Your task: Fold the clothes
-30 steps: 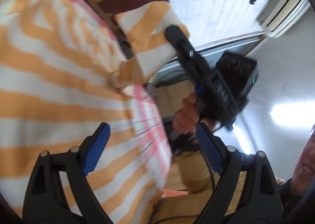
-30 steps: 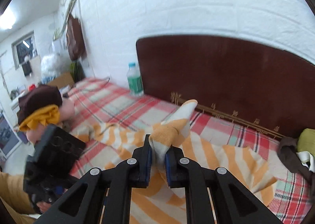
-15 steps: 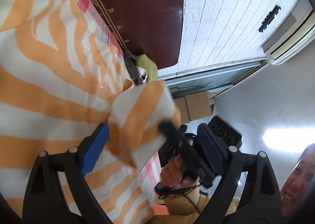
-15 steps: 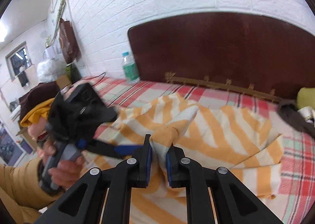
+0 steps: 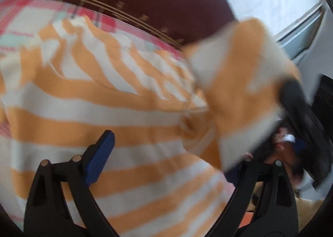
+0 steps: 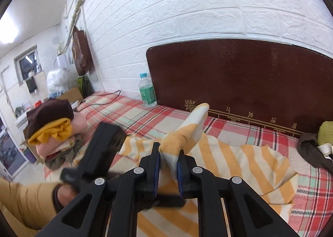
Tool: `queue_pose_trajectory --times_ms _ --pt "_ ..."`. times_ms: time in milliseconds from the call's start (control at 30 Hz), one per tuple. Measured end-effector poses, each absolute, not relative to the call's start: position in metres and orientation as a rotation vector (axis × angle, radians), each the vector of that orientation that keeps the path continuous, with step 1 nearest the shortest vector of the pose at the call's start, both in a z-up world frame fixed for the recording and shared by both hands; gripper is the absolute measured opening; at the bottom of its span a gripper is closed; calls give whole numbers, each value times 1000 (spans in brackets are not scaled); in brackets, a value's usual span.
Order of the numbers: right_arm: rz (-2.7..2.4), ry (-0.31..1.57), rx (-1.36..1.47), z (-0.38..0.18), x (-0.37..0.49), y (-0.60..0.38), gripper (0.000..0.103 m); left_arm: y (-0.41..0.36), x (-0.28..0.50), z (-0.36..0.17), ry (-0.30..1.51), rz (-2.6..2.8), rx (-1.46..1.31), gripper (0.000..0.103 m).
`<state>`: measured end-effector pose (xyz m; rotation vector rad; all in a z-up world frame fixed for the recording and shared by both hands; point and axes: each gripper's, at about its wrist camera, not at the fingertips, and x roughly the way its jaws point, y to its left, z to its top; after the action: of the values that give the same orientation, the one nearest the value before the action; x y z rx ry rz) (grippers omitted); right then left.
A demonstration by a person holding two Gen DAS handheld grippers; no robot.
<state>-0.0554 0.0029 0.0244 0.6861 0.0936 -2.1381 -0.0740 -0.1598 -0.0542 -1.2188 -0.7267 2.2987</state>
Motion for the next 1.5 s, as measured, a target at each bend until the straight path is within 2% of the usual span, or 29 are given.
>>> queue_pose_trajectory --times_ms 233,400,533,667,767,933,1033,1100,1133,1167,1200,1267,1367,1500 --pt "-2102 297 705 -13 -22 -18 15 -178 -97 -46 -678 2449 -1217 81" --pt "-2039 365 842 -51 -26 -38 36 -206 -88 -51 -751 2448 -1200 81" --pt "-2019 330 934 -64 -30 -29 38 -227 -79 -54 -804 2444 -1186 81" --pt "-2088 127 994 -60 -49 11 38 -217 -57 -53 -698 2420 -1181 83" --pt "-2147 56 1066 -65 -68 26 38 -195 -49 -58 -545 2374 -1234 83" --pt "-2138 148 1091 -77 -79 7 38 -166 -47 -59 -344 2340 -1268 83" --pt "-2134 219 1094 -79 -79 -3 38 -162 -53 -60 -312 2348 -1298 82" --pt "-2123 203 1069 -71 -81 0 38 -161 -55 -59 -296 2347 -1319 68" --pt "-2126 190 1043 -65 -81 5 38 -161 -56 -59 -300 2333 -1327 56" --pt "-2143 191 1017 -59 -83 11 38 -163 -57 -59 -318 2325 -1336 49" --pt "-2158 204 1004 -55 -87 15 38 -166 -57 -59 -341 2326 -1342 46" --pt "-2178 234 984 -47 -96 20 38 -173 -56 -60 -391 2323 -1347 30" --pt "-2137 310 1008 -48 -114 15 38 -185 -50 -60 -524 2285 -1315 23" --pt "-1959 400 1053 -64 -124 -18 38 -201 -39 -57 -705 2220 -1228 23"
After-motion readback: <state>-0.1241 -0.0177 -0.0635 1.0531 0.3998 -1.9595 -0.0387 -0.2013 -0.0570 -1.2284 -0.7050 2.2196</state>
